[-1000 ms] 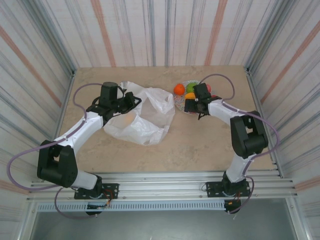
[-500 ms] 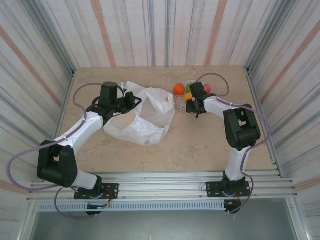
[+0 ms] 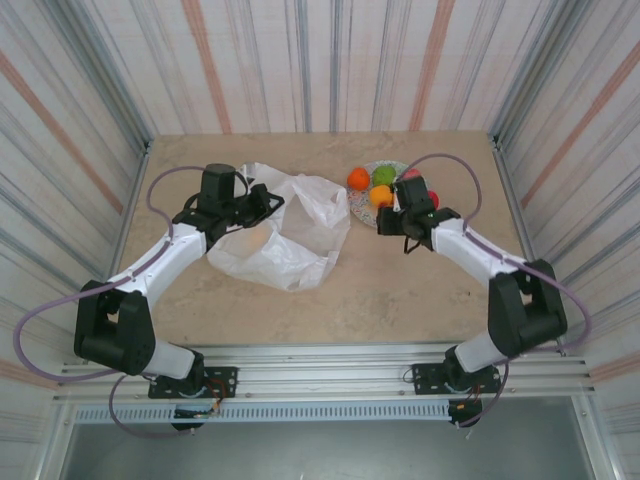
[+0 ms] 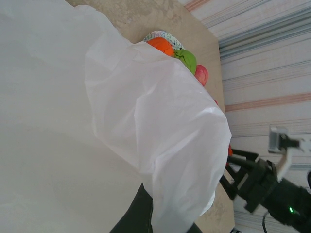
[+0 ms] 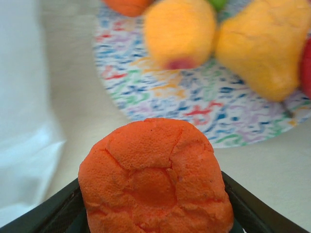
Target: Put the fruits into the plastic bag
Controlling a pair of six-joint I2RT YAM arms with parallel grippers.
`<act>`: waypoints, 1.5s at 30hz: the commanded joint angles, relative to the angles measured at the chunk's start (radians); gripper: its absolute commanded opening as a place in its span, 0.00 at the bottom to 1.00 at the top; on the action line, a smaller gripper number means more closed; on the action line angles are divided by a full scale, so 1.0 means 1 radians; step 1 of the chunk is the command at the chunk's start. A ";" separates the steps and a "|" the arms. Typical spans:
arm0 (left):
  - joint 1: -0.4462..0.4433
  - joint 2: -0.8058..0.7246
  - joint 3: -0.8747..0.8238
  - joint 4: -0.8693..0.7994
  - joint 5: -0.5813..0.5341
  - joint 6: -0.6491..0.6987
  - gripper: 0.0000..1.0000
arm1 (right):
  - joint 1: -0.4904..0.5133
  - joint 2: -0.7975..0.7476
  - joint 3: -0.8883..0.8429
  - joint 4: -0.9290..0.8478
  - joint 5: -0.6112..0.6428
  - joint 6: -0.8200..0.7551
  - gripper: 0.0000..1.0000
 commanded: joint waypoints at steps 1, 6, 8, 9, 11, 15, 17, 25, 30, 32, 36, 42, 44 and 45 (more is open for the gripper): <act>0.006 -0.016 -0.012 -0.001 0.017 0.000 0.01 | 0.078 -0.059 -0.095 0.059 -0.140 0.053 0.62; 0.000 -0.011 -0.009 -0.008 0.020 0.001 0.01 | 0.234 -0.071 -0.179 0.219 -0.171 0.081 0.64; -0.003 -0.010 -0.007 -0.009 0.021 0.002 0.01 | 0.275 -0.027 -0.170 0.262 -0.174 0.077 0.64; -0.006 -0.011 -0.006 -0.010 0.023 0.003 0.01 | 0.285 0.002 -0.154 0.282 -0.182 0.076 0.64; -0.008 -0.012 -0.003 -0.014 0.025 0.008 0.01 | 0.298 0.062 -0.125 0.314 -0.189 0.071 0.63; -0.016 -0.016 -0.005 -0.016 0.021 0.010 0.01 | 0.307 0.162 -0.060 0.386 -0.219 0.053 0.63; -0.019 -0.014 -0.004 -0.015 0.021 0.010 0.01 | 0.316 0.210 -0.023 0.408 -0.231 0.053 0.63; -0.037 -0.014 0.010 -0.018 0.030 0.010 0.01 | 0.366 0.360 0.123 0.480 -0.217 0.098 0.64; -0.052 -0.014 0.022 -0.026 0.040 0.016 0.01 | 0.369 0.430 0.203 0.514 -0.147 0.161 0.64; -0.057 -0.014 0.026 -0.028 0.044 0.015 0.01 | 0.368 0.451 0.233 0.525 -0.111 0.188 0.65; -0.064 -0.015 0.035 -0.033 0.045 0.021 0.01 | 0.366 0.496 0.282 0.554 -0.102 0.244 0.65; -0.064 -0.001 0.060 -0.035 0.047 0.029 0.01 | 0.375 0.557 0.304 0.616 -0.101 0.355 0.67; -0.064 0.008 0.070 -0.033 0.049 0.028 0.01 | 0.384 0.570 0.311 0.620 -0.102 0.366 0.68; -0.063 0.012 0.075 -0.032 0.053 0.026 0.01 | 0.388 0.578 0.316 0.622 -0.106 0.370 0.69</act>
